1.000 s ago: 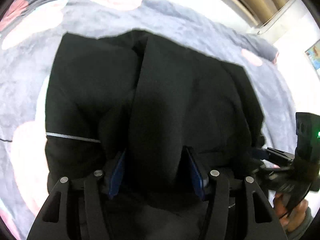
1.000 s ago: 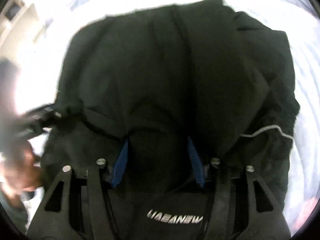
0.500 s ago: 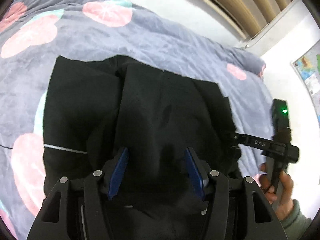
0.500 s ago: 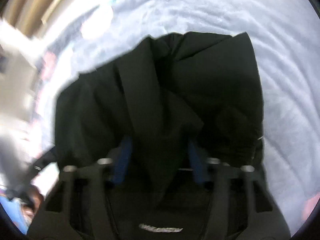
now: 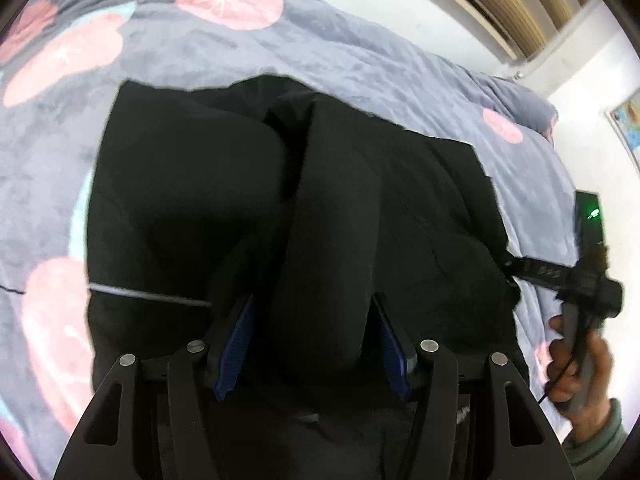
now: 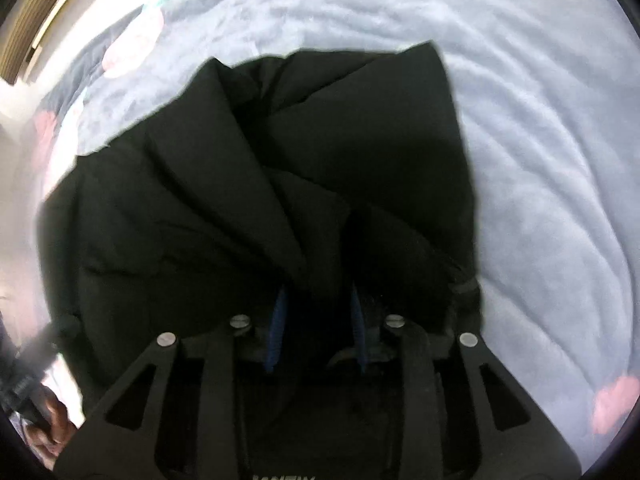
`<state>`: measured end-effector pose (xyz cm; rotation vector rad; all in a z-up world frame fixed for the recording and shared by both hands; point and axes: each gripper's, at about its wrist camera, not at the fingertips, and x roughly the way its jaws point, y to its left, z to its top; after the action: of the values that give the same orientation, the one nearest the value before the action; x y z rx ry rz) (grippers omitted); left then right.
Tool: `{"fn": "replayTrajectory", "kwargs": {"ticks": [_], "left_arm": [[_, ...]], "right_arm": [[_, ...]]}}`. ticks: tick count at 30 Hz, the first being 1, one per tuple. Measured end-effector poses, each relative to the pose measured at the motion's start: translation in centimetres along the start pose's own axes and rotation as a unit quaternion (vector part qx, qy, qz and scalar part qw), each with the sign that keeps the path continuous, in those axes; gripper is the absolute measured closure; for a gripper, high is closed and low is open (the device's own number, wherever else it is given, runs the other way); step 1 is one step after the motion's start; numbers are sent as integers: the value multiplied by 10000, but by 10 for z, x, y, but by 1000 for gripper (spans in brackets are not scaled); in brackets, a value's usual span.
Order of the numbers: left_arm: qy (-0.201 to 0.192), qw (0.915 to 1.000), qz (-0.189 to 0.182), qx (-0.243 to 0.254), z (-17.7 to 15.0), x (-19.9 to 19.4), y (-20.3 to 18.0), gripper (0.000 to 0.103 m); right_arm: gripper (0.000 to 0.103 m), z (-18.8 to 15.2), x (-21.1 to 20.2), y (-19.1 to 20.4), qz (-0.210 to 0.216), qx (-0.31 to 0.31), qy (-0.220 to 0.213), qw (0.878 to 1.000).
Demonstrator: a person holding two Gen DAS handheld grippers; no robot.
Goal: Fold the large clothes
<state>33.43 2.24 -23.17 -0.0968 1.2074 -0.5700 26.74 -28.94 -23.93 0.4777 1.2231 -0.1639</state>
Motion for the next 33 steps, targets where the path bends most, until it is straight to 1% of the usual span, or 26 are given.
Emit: {"fn": "replayTrajectory", "kwargs": {"ticks": [1, 2, 3, 4, 6, 7, 8, 9, 10, 11, 12, 13, 15, 18, 19, 21, 22, 25, 27, 28, 29, 30, 31, 33], "left_arm": [[-51, 10000, -72, 4, -2, -10, -3, 43], [-138, 9997, -209, 1, -5, -22, -6, 43], [-237, 9991, -356, -9, -8, -32, -9, 43], [-296, 9986, -428, -10, -10, -38, -12, 43], [-349, 9982, -494, 58, -18, -41, -20, 43], [-284, 9986, -444, 105, -20, -37, -22, 43], [-54, 9995, -230, 186, -23, -22, -24, 43], [194, 9993, 177, 252, -27, -3, -24, 43], [360, 9979, 443, 290, -30, 14, -23, 43], [557, 9966, 558, 256, -35, 30, -18, 41], [666, 9960, 577, 165, -38, 39, -14, 41], [607, 9964, 582, 130, -39, 36, -15, 41], [476, 9971, 569, 173, -40, 20, -22, 41], [249, 9988, 340, 229, -54, -20, -28, 41], [206, 9988, 340, 268, -60, -31, -27, 41], [145, 9984, 415, 349, -73, -49, -26, 41], [125, 9981, 472, 382, -85, -62, -24, 41], [51, 9982, 462, 378, -110, -92, -19, 41], [4, 9980, 556, 299, -135, -113, -13, 41], [-17, 9981, 559, 265, -142, -120, -9, 41], [-36, 9983, 548, 175, -157, -130, -3, 41], [-51, 9986, 516, 45, -170, -140, 3, 41], [-66, 9989, 461, -48, -177, -145, 5, 41], [-118, 9989, 235, -394, -198, -161, 20, 41]], "right_arm": [[70, -6, -22, 9, 49, -185, -195, 9996], [66, -11, -34, 16, 100, -302, -315, 9990], [56, -17, -46, 21, 197, -401, -398, 9982], [52, -25, -55, 31, 361, -529, -433, 9970], [53, -36, -50, 49, 464, -774, -289, 9955], [53, -40, -43, 51, 425, -873, -203, 9951], [53, -45, -27, 60, 291, -989, -56, 9947], [53, -48, -8, 66, 164, -1039, 121, 9944], [53, -47, 14, 68, 81, -1046, 361, 9938], [52, -50, 36, 67, -28, -1015, 618, 9929], [50, -51, 49, 66, -91, -999, 695, 9925], [49, -51, 53, 68, -173, -1039, 689, 9920], [49, -48, 43, 76, -398, -1078, 700, 9909], [49, -54, 15, 86, -441, -1264, 516, 9897], [48, -58, 8, 87, -393, -1273, 483, 9899], [48, -72, -15, 83, -151, -1174, 402, 9922], [47, -79, -24, 79, -80, -1130, 354, 9929], [47, -109, -56, 71, -25, -1093, 162, 9939], [47, -130, -76, 63, -57, -1104, 18, 9939], [47, -137, -85, 61, -55, -1096, -55, 9939], [47, -148, -97, 54, -57, -1086, -113, 9940], [47, -157, -104, 46, -81, -1075, -179, 9940], [47, -162, -112, 45, -110, -1067, -226, 9940], [47, -177, -127, 33, -165, -1003, -349, 9942]]}}
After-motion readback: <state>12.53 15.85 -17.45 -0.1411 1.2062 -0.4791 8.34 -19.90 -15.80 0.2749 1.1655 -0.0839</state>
